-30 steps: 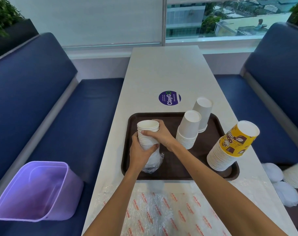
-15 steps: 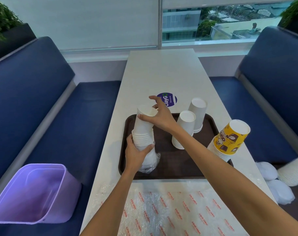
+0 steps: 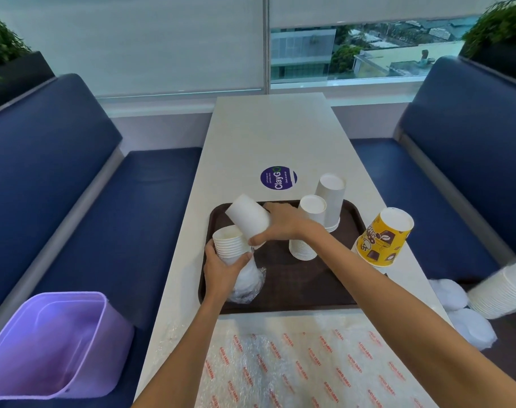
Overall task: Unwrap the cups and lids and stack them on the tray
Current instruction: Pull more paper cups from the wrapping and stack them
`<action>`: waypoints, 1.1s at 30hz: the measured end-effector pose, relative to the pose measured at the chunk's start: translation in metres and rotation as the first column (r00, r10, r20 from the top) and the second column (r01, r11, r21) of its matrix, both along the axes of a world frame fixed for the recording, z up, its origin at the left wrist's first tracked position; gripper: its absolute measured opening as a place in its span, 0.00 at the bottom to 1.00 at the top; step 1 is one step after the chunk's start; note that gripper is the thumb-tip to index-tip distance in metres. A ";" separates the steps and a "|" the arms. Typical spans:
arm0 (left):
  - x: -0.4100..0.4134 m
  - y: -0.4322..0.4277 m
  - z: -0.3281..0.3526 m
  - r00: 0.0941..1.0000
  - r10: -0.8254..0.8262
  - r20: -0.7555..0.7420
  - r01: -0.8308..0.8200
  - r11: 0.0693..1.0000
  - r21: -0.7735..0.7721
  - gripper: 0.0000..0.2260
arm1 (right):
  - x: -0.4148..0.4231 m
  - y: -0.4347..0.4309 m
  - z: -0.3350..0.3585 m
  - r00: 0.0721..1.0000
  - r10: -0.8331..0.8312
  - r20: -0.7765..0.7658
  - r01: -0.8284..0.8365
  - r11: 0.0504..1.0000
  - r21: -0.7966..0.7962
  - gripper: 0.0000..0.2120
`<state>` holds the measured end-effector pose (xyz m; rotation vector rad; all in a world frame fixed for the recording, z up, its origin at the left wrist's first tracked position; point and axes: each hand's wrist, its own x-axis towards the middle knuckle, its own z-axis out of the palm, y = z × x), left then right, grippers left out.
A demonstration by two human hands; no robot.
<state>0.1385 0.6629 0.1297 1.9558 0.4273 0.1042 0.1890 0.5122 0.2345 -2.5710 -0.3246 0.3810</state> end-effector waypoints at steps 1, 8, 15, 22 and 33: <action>0.000 -0.001 0.000 1.000 0.000 0.003 0.000 1.000 0.004 0.38 | -0.002 0.001 0.000 1.000 0.003 0.019 -0.003 1.000 -0.016 0.32; 0.000 -0.001 -0.002 1.000 -0.006 0.013 0.006 0.999 0.033 0.40 | -0.009 -0.009 0.007 0.748 -0.578 0.327 0.348 0.760 0.549 0.37; -0.001 -0.006 -0.001 1.000 -0.028 0.013 0.027 0.998 0.052 0.40 | -0.009 -0.043 -0.020 0.594 -0.748 0.296 0.521 0.638 0.567 0.38; 0.000 -0.007 -0.003 0.999 -0.036 -0.004 0.036 0.998 0.051 0.40 | -0.014 -0.048 -0.048 0.666 -0.729 0.159 0.547 0.622 0.560 0.44; -0.001 -0.011 -0.001 0.997 -0.074 -0.003 0.074 0.996 0.049 0.40 | -0.024 -0.001 -0.023 0.665 -0.585 0.463 0.152 0.714 0.684 0.33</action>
